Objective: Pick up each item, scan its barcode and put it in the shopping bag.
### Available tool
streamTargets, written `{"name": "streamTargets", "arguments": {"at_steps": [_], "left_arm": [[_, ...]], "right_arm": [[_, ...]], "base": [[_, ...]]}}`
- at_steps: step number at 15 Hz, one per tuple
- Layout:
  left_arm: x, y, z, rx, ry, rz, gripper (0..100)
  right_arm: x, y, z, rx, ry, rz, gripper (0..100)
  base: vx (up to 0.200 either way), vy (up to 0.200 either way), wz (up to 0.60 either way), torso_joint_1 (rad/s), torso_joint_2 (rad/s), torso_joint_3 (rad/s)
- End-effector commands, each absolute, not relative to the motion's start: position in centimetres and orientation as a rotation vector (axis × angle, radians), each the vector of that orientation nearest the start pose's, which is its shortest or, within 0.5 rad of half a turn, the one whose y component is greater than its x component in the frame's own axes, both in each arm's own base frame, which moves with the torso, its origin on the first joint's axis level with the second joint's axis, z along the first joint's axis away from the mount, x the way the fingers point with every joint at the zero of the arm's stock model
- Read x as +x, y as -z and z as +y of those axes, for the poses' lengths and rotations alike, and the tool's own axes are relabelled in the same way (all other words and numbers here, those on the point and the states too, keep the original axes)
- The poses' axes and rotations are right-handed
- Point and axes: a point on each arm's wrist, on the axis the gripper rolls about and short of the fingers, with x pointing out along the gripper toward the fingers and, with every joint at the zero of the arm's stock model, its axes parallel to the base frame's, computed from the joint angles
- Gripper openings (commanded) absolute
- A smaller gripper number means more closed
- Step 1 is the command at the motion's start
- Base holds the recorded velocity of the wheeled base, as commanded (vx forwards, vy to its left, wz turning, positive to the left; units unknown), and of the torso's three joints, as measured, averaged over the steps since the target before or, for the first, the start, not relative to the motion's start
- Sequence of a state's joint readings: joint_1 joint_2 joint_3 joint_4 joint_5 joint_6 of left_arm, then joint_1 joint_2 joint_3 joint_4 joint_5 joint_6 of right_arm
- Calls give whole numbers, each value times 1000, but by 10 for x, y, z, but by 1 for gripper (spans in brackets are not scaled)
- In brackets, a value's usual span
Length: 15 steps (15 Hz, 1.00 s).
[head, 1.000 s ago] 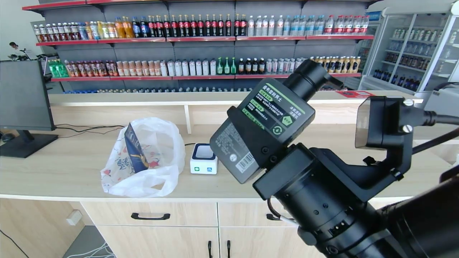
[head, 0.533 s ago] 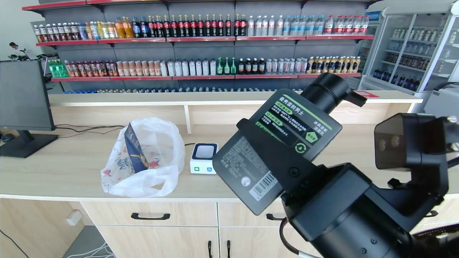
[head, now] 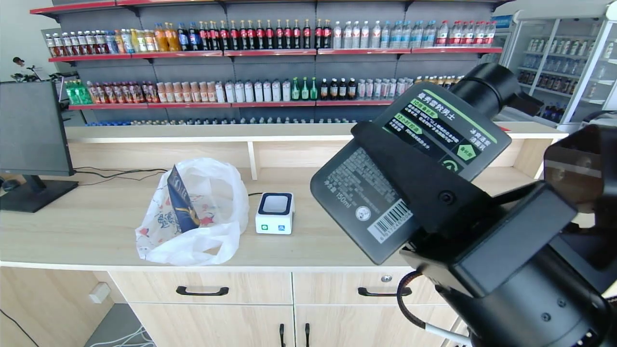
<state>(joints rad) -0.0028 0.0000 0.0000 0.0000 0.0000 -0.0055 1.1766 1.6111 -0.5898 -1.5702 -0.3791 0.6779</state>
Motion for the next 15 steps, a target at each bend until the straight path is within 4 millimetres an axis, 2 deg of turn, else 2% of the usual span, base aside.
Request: {"name": "streamTargets", "arguments": {"at_steps": [1, 9, 12, 15], "left_arm": [[-23, -75, 0, -6, 3, 0, 0], [-23, -75, 0, -5, 3, 0, 0], [-23, -75, 0, -5, 3, 0, 0], [-23, -75, 0, -5, 3, 0, 0]], "right_arm": [[104, -246, 229, 1035, -905, -133, 0], [108, -239, 238, 1016, -901, -114, 0], [113, -241, 251, 1025, -904, -126, 0], [118, -226, 263, 985, -892, -89, 0]], "base": [[0, 0, 0, 0, 0, 0], [0, 0, 0, 0, 0, 0], [0, 0, 0, 0, 0, 0], [0, 0, 0, 0, 0, 0]]}}
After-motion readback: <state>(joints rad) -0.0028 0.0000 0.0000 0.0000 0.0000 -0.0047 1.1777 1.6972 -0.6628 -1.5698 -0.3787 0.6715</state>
